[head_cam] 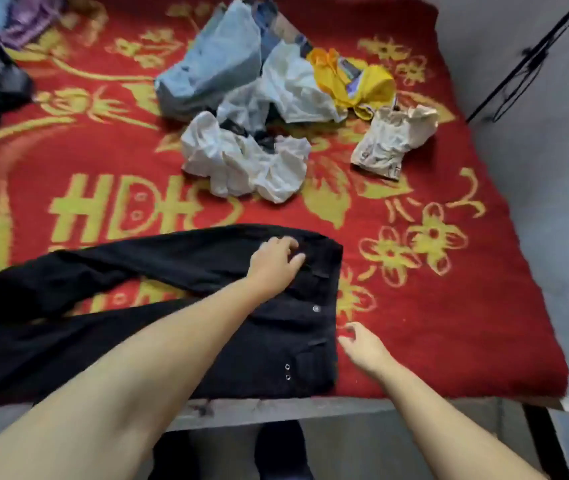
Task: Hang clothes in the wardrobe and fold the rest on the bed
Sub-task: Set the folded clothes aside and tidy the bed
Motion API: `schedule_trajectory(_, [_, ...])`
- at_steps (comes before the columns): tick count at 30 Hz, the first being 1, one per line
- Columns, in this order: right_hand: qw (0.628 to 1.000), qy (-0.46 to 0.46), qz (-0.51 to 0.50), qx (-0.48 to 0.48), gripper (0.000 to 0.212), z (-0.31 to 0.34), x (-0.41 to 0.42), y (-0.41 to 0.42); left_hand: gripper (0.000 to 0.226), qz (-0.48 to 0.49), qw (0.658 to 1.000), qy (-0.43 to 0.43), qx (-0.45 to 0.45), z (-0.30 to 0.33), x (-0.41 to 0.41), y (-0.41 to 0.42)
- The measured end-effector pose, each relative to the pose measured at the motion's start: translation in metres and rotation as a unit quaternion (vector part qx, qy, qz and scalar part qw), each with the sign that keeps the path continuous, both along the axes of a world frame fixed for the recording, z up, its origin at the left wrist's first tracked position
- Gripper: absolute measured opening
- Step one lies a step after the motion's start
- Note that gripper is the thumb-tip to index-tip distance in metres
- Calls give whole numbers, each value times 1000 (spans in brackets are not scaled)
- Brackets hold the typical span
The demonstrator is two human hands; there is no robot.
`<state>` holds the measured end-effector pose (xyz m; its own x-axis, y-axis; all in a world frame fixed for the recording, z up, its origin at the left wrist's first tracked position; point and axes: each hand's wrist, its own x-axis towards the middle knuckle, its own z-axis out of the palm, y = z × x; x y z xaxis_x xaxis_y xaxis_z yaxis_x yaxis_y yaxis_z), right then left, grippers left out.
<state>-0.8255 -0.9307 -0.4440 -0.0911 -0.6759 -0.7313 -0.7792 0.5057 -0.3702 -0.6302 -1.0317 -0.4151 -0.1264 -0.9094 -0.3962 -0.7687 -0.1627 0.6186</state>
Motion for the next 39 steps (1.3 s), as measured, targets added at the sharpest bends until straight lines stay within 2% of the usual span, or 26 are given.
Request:
schedule_trajectory(3, [999, 34, -9, 37, 35, -50, -40, -18, 18, 34, 990, 26, 136, -80, -17, 66])
schedule_trajectory(7, [999, 24, -22, -29, 36, -97, -45, -71, 23, 56, 976, 0, 213, -141, -62, 95])
schedule_trajectory(11, [992, -1, -65, -107, 38, -134, -20, -121, 60, 114, 954, -137, 241, -173, -121, 94])
schedule_trajectory(13, [987, -20, -97, -123, 45, -146, -5, -135, 78, 93, 945, -216, 228, -183, -139, 100])
schedule_trajectory(15, [989, -41, -102, -102, 48, -153, 5, -138, 75, 67, 943, -252, 208, -188, -142, 103])
schedule_trajectory(17, [993, -49, -75, -83, 43, -153, 6, -139, 54, 72, 951, -227, 196, -188, -135, 98])
schedule_trajectory(19, [991, -65, -55, -99, 37, -145, 1, -142, 36, 101, 967, -145, 185, -177, -128, 90])
schedule_trajectory(23, [979, -75, -54, -181, 30, -113, -15, -163, 25, 152, 975, 13, 160, -125, -149, 73])
schedule_trajectory(27, [972, 1, -73, -224, 30, -84, -73, -193, 30, 129, 965, 141, 180, -97, -211, 43])
schedule_trajectory(29, [969, 68, -71, -228, 31, -74, -117, -198, 51, 63, 936, 243, 246, -89, -234, 37])
schedule_trajectory(31, [959, 147, -99, -220, 41, -69, -151, -193, 67, -20, 906, 297, 301, -85, -242, 41])
schedule_trajectory(33, [949, 217, -107, -202, 56, -68, -161, -182, 60, -61, 914, 291, 275, -87, -221, 41])
schedule_trajectory(35, [952, 235, -55, -186, 61, -72, -144, -171, 43, -44, 944, 250, 211, -95, -174, 36])
schedule_trajectory(39, [968, 142, 70, -195, 54, -88, -51, -157, 27, 56, 984, 115, 128, -117, -32, 24])
